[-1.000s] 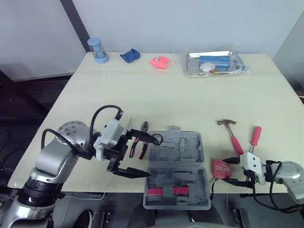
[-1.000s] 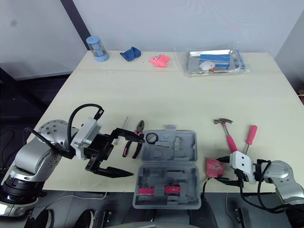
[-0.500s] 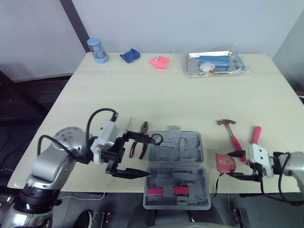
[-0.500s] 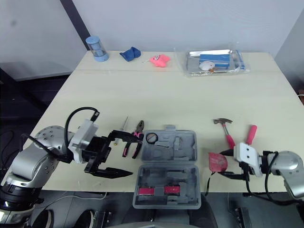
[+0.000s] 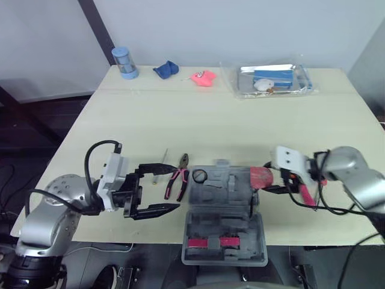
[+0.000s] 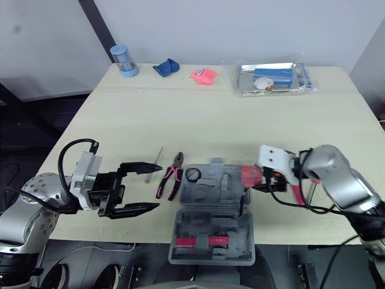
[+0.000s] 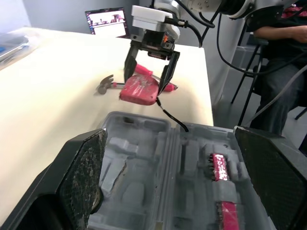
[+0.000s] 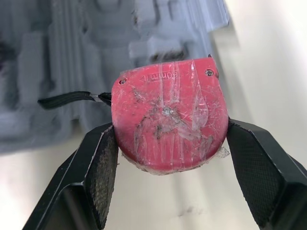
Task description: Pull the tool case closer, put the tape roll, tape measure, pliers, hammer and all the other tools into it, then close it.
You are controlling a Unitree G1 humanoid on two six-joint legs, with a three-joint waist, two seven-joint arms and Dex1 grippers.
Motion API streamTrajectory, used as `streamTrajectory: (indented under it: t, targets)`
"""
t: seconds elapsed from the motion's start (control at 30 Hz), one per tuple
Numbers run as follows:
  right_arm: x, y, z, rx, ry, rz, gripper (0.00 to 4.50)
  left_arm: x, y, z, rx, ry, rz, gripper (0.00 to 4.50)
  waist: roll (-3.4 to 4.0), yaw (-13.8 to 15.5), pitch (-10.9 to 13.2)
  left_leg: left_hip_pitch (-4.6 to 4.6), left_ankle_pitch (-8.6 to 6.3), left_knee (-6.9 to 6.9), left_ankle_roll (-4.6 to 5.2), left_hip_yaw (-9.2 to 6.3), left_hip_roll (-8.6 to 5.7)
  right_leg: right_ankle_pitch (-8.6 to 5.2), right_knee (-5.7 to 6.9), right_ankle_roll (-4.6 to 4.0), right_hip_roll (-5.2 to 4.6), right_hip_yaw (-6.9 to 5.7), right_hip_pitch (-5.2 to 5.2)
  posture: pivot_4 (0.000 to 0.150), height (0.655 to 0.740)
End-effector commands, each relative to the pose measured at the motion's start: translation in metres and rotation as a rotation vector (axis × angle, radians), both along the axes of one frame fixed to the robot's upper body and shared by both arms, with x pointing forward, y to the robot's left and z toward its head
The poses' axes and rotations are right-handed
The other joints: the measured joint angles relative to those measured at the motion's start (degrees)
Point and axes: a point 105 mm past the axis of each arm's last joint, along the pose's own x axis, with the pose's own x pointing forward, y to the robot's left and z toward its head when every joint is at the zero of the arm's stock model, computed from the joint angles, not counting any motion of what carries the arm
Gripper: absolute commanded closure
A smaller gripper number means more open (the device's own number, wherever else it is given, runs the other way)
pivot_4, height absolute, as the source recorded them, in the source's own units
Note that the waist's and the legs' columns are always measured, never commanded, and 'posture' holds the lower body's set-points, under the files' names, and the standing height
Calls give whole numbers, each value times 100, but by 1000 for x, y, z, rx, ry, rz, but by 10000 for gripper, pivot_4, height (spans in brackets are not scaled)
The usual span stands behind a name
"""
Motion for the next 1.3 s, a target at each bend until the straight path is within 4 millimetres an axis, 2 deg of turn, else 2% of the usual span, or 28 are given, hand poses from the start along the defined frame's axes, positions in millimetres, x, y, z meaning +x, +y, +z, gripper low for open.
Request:
streamTrajectory:
  t: [0.03,0.3,0.43,0.73,0.8,0.87,1.1,1.3]
  targets:
    - [5,10,-1,-58,-15,-5,15958,1,5,5,-6,-6,36,0,0,0,0,-1,0,-1,0,0,0,0,-1,0,0,0,0,1500,7400]
    - [16,30,-16,-139,-34,-22,15958,-1,14,5,17,14,61,0,0,-1,0,-9,0,-1,0,-2,-3,0,0,0,-4,-3,-11,1500,7400]
    - [21,31,-27,-197,-41,-37,15958,0,15,5,29,0,59,0,0,-10,0,-9,0,-2,0,-2,-3,0,2,-1,-3,-3,-13,1500,7400]
    - [28,34,-31,-199,-61,-50,15958,0,13,6,18,-9,48,0,0,-14,1,-8,0,-2,0,-2,-3,0,3,-1,-3,-3,-13,1500,7400]
    - [29,34,-30,-205,-74,-42,5714,0,12,5,15,-9,45,0,0,-14,0,-8,0,-2,0,-2,-3,0,3,-1,-3,-3,-13,1500,7400]
    - [28,32,-29,-212,-76,-35,797,0,12,5,13,-9,43,0,0,-14,0,-8,0,-2,0,-2,-3,0,3,-1,-3,-3,-13,1500,7400]
    - [24,28,-8,-190,-144,-20,797,-2,11,3,4,-5,38,0,2,-9,2,-11,0,-2,0,-2,-3,0,2,-1,-4,-3,-15,1500,7400]
    - [18,23,5,-16,-117,-65,797,-2,11,2,-2,-10,37,0,1,-5,1,-10,0,-3,0,-3,-3,0,2,-1,-4,-4,-14,1500,7400]
